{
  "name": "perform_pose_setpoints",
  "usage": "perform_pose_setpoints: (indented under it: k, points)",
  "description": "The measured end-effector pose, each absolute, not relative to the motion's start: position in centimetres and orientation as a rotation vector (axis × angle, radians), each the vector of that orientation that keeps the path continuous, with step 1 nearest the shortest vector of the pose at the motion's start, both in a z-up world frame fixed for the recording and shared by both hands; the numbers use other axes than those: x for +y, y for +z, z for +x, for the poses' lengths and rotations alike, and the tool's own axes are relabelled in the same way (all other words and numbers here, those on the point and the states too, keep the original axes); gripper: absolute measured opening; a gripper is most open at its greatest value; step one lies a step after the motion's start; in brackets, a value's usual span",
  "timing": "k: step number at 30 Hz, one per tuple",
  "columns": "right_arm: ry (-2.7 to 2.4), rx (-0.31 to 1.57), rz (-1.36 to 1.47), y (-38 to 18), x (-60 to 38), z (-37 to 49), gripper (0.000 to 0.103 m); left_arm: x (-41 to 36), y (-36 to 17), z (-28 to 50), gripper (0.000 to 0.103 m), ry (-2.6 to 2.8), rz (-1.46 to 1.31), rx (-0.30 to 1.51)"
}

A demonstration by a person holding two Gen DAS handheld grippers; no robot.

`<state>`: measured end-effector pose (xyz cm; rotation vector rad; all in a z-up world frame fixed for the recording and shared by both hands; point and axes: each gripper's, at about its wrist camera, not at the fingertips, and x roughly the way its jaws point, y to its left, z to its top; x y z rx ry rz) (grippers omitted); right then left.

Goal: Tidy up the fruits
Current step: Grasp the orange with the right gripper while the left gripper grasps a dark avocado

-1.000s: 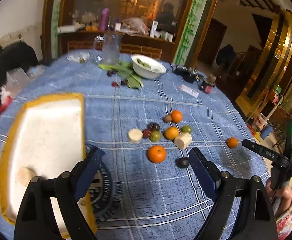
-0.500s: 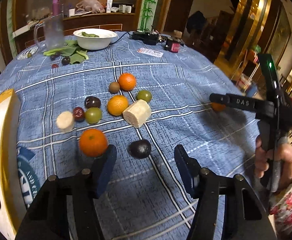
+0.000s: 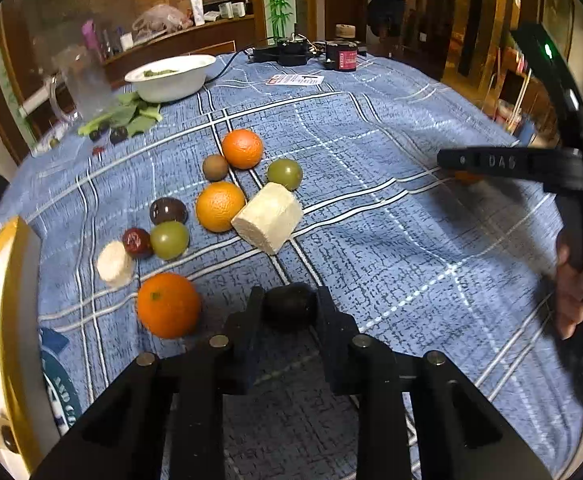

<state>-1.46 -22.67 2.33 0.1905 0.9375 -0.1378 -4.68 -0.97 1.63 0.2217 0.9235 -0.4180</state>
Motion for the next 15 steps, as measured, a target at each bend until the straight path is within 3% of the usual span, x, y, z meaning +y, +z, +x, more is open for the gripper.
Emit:
perform_pose_setpoints:
  k: [15]
  points:
    - [-0.052, 0.87, 0.186, 7.3, -19.2, -5.6, 0.036, 5.7, 8.3, -8.5, 0.023, -0.409, -0.02, 0.805]
